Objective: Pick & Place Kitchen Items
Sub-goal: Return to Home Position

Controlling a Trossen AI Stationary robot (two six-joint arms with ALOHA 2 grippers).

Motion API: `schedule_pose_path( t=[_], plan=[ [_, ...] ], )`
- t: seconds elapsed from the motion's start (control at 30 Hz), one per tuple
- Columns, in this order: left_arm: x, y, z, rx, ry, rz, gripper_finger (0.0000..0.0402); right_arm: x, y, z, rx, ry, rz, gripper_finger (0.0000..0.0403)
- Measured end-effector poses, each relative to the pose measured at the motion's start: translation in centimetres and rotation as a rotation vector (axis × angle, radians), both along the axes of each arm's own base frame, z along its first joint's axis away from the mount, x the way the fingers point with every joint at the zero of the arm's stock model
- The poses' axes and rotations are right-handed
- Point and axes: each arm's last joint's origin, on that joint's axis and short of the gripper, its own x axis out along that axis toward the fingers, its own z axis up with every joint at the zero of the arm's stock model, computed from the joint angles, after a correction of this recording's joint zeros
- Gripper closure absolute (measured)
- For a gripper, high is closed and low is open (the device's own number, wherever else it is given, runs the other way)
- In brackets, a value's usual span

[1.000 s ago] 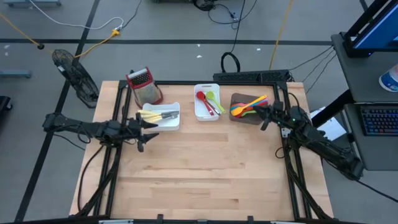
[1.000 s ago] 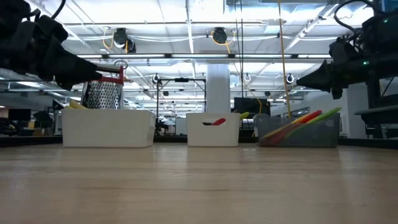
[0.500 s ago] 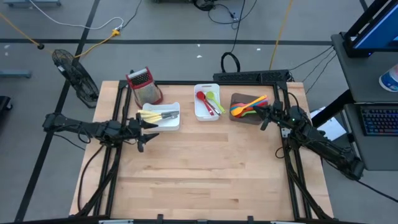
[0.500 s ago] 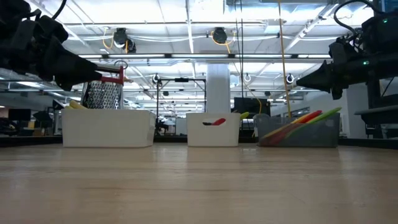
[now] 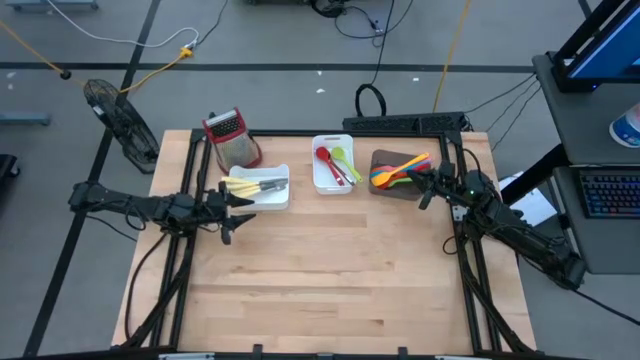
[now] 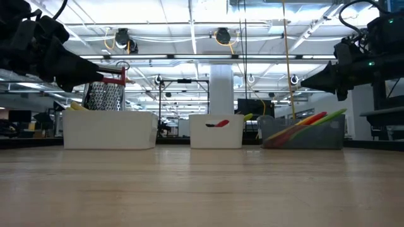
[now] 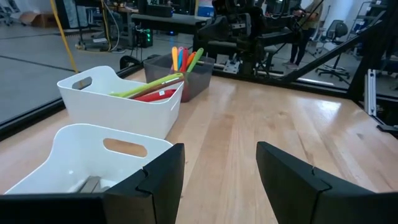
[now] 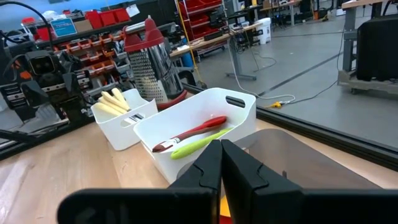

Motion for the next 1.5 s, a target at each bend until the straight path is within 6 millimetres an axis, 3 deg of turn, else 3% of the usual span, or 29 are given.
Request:
schedule_pose_path(
  t=[1.5],
  plan=[
    [0.00,0.00,0.00,-0.001,-0.001,0.000,0.0197,0.01,0.01,0.15,-0.010,-0.012,0.002,0.0399]
  ],
)
